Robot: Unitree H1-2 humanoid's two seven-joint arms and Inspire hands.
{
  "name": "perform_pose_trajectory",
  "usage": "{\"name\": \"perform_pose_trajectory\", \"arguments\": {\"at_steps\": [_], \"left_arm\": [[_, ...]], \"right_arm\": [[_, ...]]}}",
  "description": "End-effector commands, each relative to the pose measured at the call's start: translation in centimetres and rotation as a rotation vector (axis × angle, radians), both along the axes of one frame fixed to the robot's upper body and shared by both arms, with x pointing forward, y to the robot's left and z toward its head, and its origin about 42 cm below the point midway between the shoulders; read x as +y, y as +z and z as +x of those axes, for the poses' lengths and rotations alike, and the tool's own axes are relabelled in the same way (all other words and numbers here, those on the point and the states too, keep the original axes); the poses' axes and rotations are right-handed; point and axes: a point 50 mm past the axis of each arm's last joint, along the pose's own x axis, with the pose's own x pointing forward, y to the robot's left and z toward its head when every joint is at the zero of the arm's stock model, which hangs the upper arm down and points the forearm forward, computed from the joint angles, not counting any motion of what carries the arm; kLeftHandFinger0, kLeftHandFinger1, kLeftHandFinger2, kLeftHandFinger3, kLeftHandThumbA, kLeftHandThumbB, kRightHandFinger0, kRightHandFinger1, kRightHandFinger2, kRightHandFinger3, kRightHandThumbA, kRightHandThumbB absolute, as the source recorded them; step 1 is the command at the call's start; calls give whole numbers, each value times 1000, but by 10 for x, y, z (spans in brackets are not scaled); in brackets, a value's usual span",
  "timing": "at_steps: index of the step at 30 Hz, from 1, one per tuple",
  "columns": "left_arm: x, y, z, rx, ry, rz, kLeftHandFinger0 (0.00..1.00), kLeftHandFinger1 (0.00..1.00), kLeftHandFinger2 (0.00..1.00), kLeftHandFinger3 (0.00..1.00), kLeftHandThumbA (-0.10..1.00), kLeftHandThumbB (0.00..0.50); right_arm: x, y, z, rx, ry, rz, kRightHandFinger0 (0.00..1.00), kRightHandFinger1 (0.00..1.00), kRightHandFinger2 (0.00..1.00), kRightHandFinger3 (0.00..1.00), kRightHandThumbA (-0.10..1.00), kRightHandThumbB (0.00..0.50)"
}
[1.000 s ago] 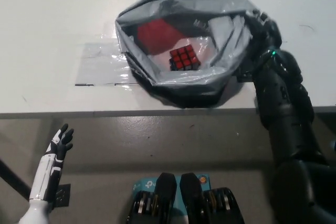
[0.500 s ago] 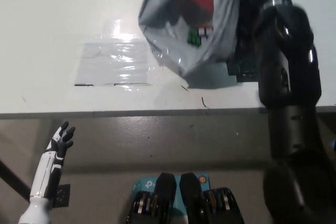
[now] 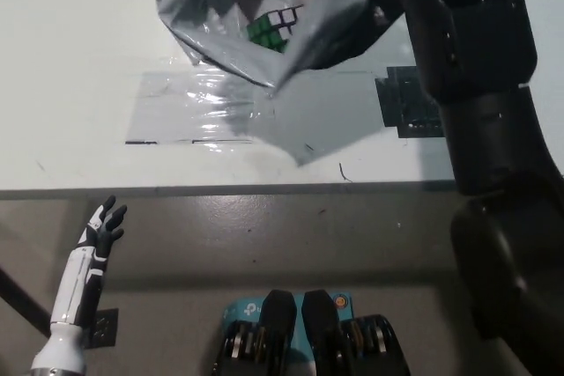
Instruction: Use the right hand to pick up a rubix's cube and place it into a plastic bag and lift the bag
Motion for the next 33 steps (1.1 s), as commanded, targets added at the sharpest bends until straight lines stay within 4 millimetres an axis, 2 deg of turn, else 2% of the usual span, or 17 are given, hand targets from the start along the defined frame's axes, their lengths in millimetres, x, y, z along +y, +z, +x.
{"name": "perform_pose_trajectory", "arguments": {"at_steps": [1,4,6,7,9,10,12,14,15,16,19,22,24,25,27,31,33], "left_arm": [[6,10,1,-47,9,9,1000,1000,954,992,1000,59],[6,9,-1,-40,13,10,1000,1000,950,992,1000,57],[6,8,-3,-44,4,-3,982,976,920,975,1000,39],[6,9,-3,-45,2,-1,969,966,913,970,994,32],[5,9,-4,-45,1,3,961,958,907,965,985,37],[4,9,-5,-40,3,1,967,962,905,968,974,35],[4,9,-5,-35,5,2,971,966,903,972,969,41],[4,9,-5,-34,2,-2,961,964,890,977,955,47],[5,9,-5,-35,0,-2,964,965,886,977,950,41],[5,10,-4,-38,-3,0,962,958,877,970,946,34],[4,10,-4,-33,-3,3,967,953,876,971,946,50],[4,10,-4,-33,-6,6,954,945,876,979,953,56],[4,10,-4,-38,-9,3,939,936,870,972,949,51],[3,10,-4,-44,-15,-1,889,912,855,953,940,49],[3,9,-4,-46,-17,1,864,897,839,946,928,35],[3,8,-4,-57,-27,-1,836,875,802,942,868,5],[2,8,-4,-49,-31,1,826,869,799,946,865,36]], "right_arm": [[19,90,-20,-151,66,83,0,406,838,921,-100,123],[22,103,-21,-147,99,121,0,374,805,885,-100,118],[25,115,-24,-153,97,122,2,396,806,777,-100,129],[26,121,-25,-154,101,132,0,343,755,770,-100,123],[27,130,-26,-156,110,146,0,287,694,612,-100,140],[26,136,-26,-156,114,147,0,263,669,605,-100,132],[27,142,-26,-154,119,155,0,252,667,637,-100,132],[26,147,-27,-157,120,163,0,260,701,571,-100,133],[26,150,-27,-161,110,155,0,234,683,488,-100,143],[27,153,-26,-164,100,145,0,218,679,451,-100,148],[29,155,-25,-163,81,131,0,217,706,413,-100,147],[31,153,-22,-165,74,124,0,226,724,366,-100,142],[31,150,-21,-163,67,120,0,240,727,399,-100,146],[32,143,-19,-156,70,118,0,237,716,392,-100,141],[33,133,-15,-141,79,115,0,240,720,297,-100,135],[38,108,-5,-94,90,112,0,243,741,234,-100,125],[42,88,1,-64,90,97,0,264,760,179,-100,122]]}}
